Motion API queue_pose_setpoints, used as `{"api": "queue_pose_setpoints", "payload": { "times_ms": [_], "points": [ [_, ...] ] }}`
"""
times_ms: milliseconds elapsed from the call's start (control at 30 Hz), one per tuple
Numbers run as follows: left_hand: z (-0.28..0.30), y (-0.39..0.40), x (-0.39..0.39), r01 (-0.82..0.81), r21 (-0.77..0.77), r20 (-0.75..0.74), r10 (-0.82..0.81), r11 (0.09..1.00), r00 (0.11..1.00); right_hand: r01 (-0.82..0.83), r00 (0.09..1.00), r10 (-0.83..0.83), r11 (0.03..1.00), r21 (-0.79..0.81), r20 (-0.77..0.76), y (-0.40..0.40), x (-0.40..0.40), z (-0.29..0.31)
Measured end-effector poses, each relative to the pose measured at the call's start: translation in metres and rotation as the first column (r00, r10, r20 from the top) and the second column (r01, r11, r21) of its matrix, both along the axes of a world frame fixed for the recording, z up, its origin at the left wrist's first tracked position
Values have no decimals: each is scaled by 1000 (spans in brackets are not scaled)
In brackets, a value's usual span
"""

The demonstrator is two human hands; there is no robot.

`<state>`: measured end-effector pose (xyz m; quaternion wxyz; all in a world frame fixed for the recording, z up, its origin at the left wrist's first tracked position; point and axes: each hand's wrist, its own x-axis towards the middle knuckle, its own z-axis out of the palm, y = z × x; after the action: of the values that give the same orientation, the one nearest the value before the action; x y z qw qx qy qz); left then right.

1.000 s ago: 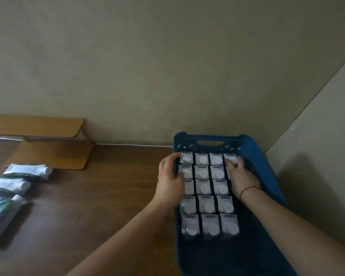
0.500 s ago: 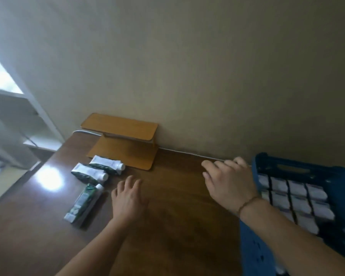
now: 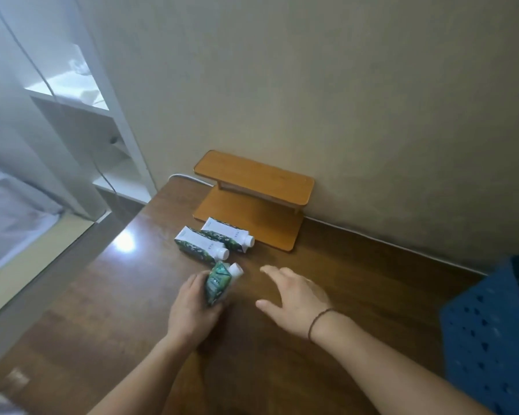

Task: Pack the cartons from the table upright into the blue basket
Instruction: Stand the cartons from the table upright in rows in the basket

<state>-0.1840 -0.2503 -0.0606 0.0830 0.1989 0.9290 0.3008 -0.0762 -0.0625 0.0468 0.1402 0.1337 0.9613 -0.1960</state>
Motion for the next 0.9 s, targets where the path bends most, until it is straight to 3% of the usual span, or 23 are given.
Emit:
{"api": "queue_pose_setpoints", "payload": {
  "times_ms": [67,133,200,333,400,500,600,667,733,900],
  "points": [
    [8,15,15,155,193,-93,-139,969,986,149,987,-159,945,-292,-12,0,-2,-3],
    [23,37,28,328,345,-201,-272,880,941,185,970,-235,873,-452,-56,3,1,-2],
    [39,61,39,417,429,-232,-348,801,908,167,926,-293,882,-441,-236,12,12,7],
    [60,104,59,483,500,-262,-406,718,875,211,823,-290,955,-211,-489,49,59,39],
    [73,127,77,459,587,-244,-394,667,886,278,721,-343,939,-201,-602,72,94,59],
    [98,170,115,435,640,-178,-428,633,886,427,492,-483,859,-283,-725,115,163,82],
    [118,219,158,498,612,-86,-574,614,814,610,247,-598,708,-357,-762,157,237,95],
    [126,247,188,540,570,-29,-642,619,766,718,148,-636,596,-360,-757,179,282,98],
    [128,267,212,551,537,37,-670,639,741,800,157,-670,517,-304,-726,198,313,97],
    [129,307,279,543,488,180,-688,683,703,909,384,-745,409,80,-546,243,376,75]
  ]
}}
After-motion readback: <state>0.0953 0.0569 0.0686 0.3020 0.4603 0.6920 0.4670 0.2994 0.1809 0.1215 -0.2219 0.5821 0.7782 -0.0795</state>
